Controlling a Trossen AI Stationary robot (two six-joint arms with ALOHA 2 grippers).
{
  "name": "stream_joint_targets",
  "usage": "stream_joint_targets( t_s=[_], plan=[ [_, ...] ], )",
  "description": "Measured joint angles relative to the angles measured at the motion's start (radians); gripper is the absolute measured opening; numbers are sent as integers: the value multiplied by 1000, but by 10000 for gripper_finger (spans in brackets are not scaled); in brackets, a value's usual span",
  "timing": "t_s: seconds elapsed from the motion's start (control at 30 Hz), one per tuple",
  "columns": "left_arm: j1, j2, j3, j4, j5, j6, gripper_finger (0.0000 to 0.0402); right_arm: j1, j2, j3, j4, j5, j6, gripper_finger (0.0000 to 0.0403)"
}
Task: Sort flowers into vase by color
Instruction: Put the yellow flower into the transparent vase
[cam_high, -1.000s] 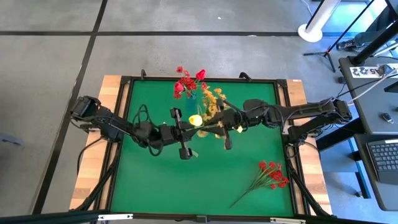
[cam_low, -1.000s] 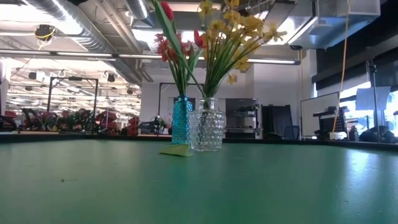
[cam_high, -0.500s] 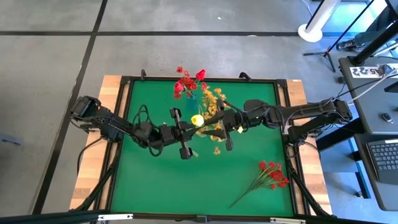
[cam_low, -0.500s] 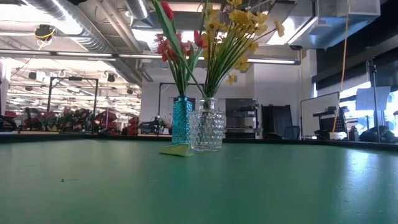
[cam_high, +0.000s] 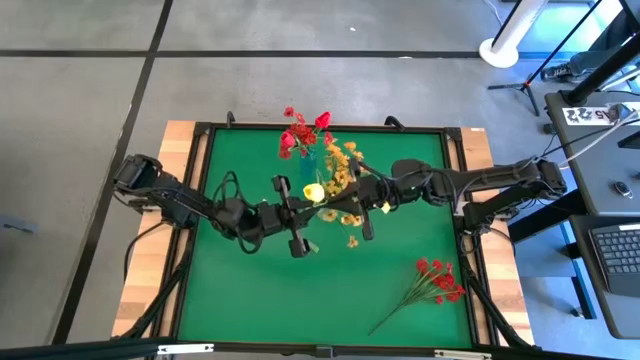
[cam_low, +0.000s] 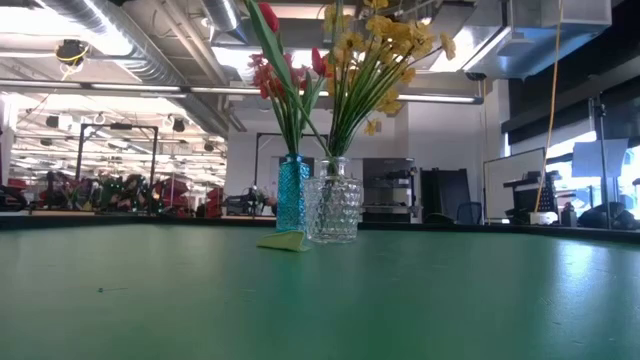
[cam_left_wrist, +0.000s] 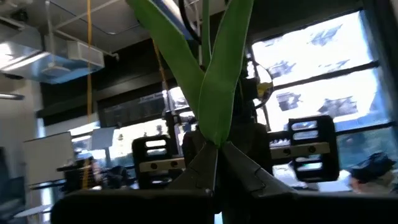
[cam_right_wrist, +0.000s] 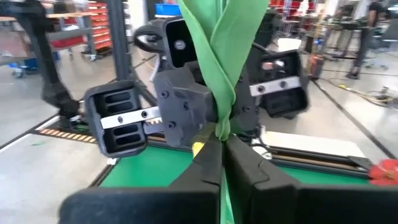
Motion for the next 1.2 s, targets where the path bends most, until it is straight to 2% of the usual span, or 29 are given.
stream_joint_targets(
  t_s=[0.2,0.5,0.67,0.77,0.87,0.97,1.2],
  plan=[
    [-84,-51,-3,-5,-215,143,26,1,-73,1,-6,36,-4,4],
    [-241,-169,-2,-3,-415,324,46,1,-243,2,-46,47,-5,1],
    [-314,-188,-3,-4,-612,375,54,1,-330,1,-159,47,-5,1],
    [-353,-187,-41,-5,-684,383,55,1,-385,-26,-224,50,-4,1],
    [-383,-188,-102,6,-759,336,51,2,-441,-109,-232,88,-1,0],
    [-396,-188,-186,39,-788,223,50,1,-511,-229,-186,140,10,0],
    [-366,-188,-441,37,-791,-264,49,1,-691,-550,20,233,62,0]
  ],
)
